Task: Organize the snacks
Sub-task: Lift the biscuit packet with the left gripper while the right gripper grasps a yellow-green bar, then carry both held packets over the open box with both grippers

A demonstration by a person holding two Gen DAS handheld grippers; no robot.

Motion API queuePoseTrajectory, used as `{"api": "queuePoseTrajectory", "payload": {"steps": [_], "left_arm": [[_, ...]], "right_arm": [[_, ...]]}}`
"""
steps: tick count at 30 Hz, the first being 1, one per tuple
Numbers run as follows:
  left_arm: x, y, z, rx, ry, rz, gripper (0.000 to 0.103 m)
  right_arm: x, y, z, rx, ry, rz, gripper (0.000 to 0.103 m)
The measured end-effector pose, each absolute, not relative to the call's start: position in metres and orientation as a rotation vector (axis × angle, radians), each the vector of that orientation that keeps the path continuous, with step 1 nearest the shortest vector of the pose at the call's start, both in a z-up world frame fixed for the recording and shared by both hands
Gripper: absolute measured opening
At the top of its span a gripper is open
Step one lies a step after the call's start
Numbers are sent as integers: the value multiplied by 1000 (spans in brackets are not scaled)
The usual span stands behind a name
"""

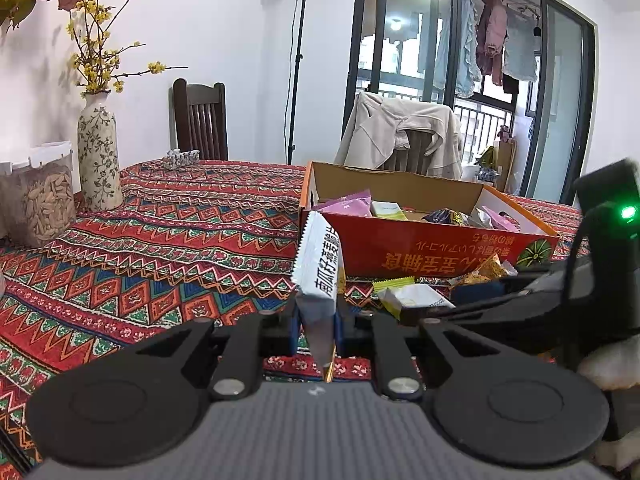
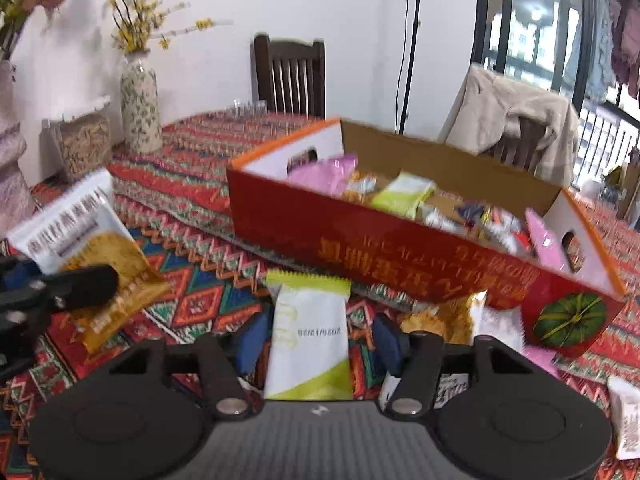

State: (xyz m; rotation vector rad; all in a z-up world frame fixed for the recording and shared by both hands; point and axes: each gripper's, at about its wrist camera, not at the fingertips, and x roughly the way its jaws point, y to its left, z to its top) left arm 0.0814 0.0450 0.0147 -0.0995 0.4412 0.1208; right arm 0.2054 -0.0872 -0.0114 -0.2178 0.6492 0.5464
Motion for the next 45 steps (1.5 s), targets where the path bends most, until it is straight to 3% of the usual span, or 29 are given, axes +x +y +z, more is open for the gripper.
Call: {"api": "queuePoseTrajectory", "payload": {"steps": [1,6,16,27,45], "left_arm": [[82,45,15,-100,442,121,16],[83,45,17,-100,440,123,16],[111,36,46,-80,368,96,16],[186,18,82,-103,321,70,16],[298,-1,44,-159,387,115,16]], "right_arm": [[208,-87,-15,-209,671,554,38],[203,-91,-16,-178,655,573,37],[196,-127,37,-84,471,538,37],[262,-176,72,8,386,384,37],[349,-199,30,123,439,296,37]]}}
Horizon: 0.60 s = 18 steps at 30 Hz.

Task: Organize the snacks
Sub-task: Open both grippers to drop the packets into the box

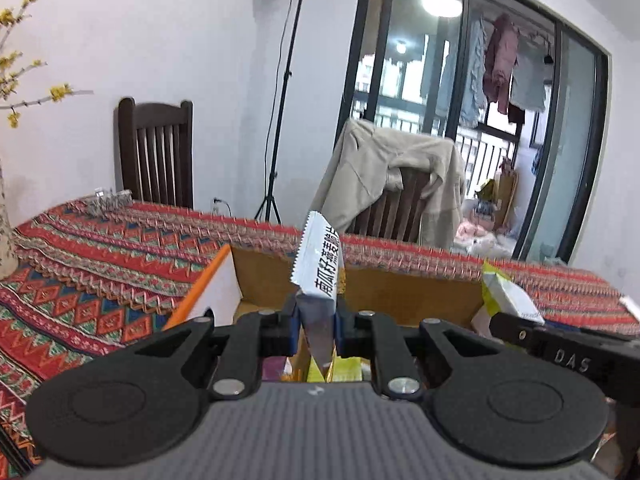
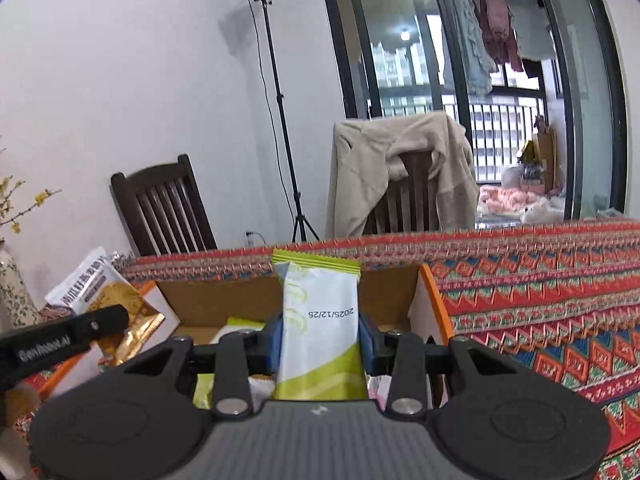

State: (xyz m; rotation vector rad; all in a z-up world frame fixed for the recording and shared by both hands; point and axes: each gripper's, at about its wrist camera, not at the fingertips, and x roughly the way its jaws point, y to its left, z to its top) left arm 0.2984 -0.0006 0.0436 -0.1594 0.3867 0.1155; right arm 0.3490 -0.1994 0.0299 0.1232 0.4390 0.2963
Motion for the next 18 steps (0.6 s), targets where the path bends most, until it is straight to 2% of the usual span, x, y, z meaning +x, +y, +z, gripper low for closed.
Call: {"api": "queuePoseTrajectory", "payload": {"steps": [5,6,7,8,9,10,11,12,13,18], "left_arm": [[298,6,33,-170,388,95,18],[296,7,32,-166,382,97,27],[295,8,32,-164,374,96,34],[293,8,32,-168,364,102,51],[291,10,33,-175,353,111,71],[289,10,34,-182,338,123,80],[285,11,35,-191,312,137,94],[281,11,37,-199,286,157,103],[277,12,38,-205,264,185,103],[279,14,39,-219,276,219,103]], "right_arm": [[353,-194,21,101,472,289,41],[352,-195,20,105,474,284,43],[351,-197,18,109,477,285,52],[351,-198,18,115,479,289,66],[349,-200,18,120,476,290,74],[348,-201,18,123,469,288,89],[346,-203,19,126,460,286,97],[344,-204,19,131,453,285,100],[343,-206,21,140,446,288,103],[336,-209,24,145,431,285,103]]}}
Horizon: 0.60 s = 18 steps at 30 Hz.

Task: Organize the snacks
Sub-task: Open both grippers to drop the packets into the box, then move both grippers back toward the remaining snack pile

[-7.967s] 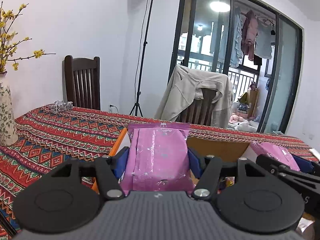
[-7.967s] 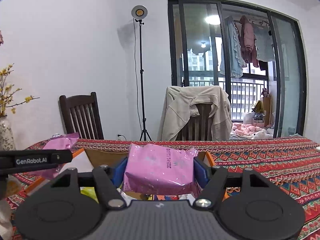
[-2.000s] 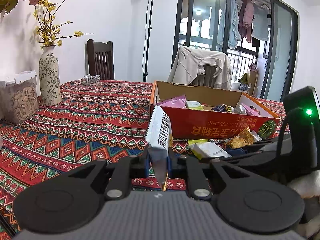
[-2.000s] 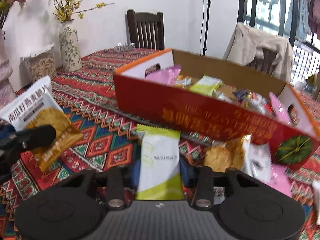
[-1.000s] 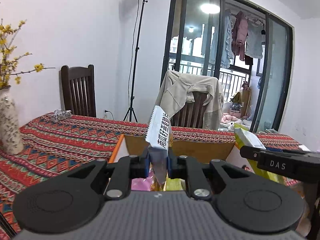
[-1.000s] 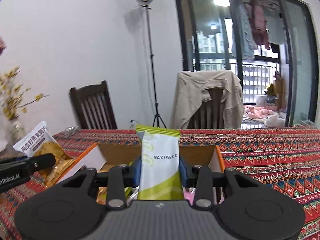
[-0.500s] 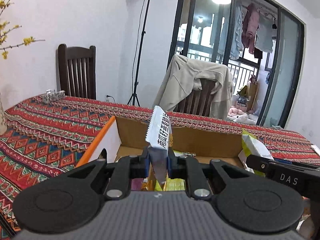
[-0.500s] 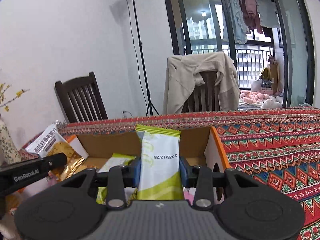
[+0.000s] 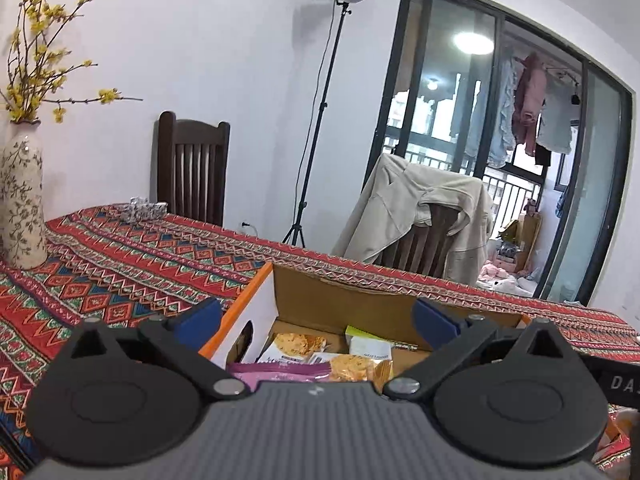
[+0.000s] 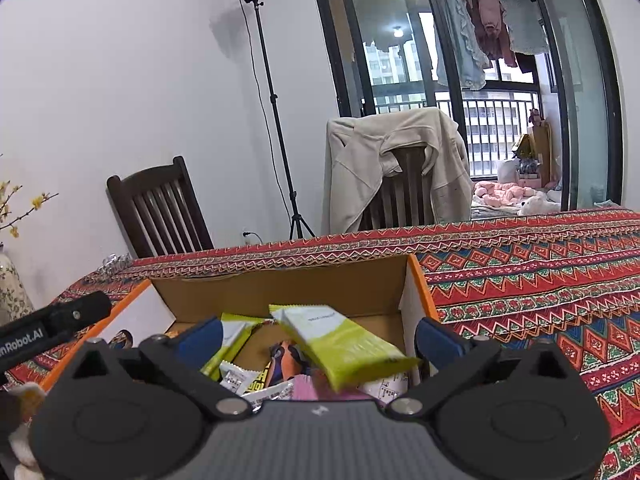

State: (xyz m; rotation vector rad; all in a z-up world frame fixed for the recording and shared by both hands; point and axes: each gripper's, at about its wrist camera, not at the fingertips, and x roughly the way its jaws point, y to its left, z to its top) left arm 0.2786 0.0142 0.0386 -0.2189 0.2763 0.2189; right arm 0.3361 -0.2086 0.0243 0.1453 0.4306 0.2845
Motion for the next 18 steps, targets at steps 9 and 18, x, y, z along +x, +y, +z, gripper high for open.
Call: {"api": "queuePoseTrajectory", "payload": {"steps": [9,18], "left_arm": [[270,16,58,-257,294,242,103],[243,16,74,-273,301,235,103]], "right_arm": [[322,-210,45,119,396,269,103],[291,-218,63,81,363,272,103]]}}
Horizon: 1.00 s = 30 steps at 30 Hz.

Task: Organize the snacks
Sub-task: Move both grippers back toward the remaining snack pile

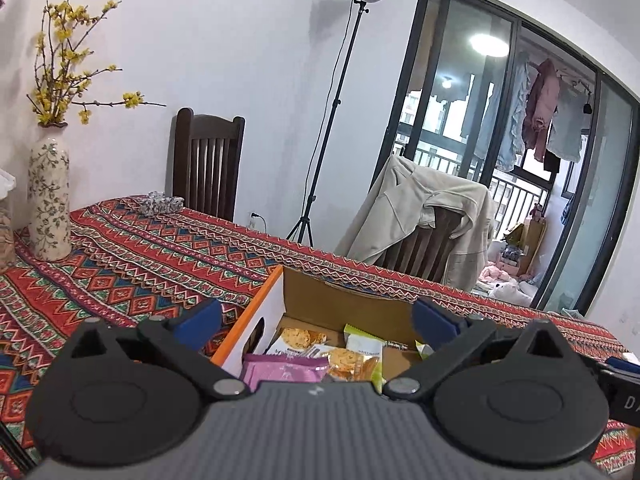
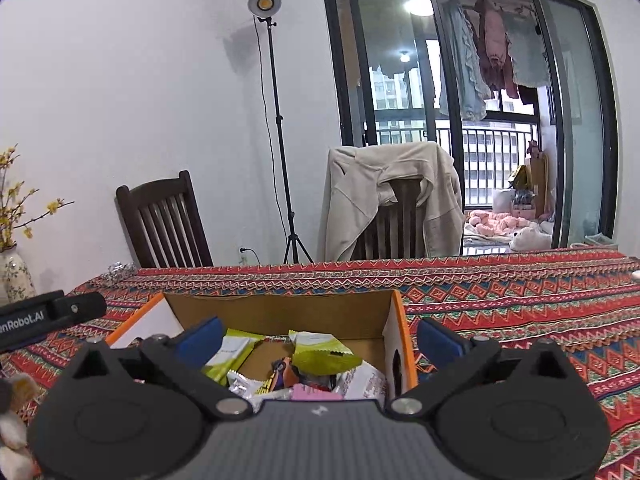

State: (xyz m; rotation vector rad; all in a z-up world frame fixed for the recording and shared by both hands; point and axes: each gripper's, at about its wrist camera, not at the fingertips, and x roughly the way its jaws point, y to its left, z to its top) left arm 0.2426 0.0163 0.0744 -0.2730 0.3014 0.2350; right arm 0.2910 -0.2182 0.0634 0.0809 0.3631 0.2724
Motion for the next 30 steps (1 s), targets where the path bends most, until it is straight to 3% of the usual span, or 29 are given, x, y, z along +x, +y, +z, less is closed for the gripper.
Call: {"api": "queuePoseTrajectory", "payload": {"steps": [19,30], "left_arm": [[174,0,37,-202,429,175,103],[161,5,0,-185,477,152,103]], "right_arm": [[207,-269,39,3,378,251,103],[182,-294,4,-30,478,231,103]]}}
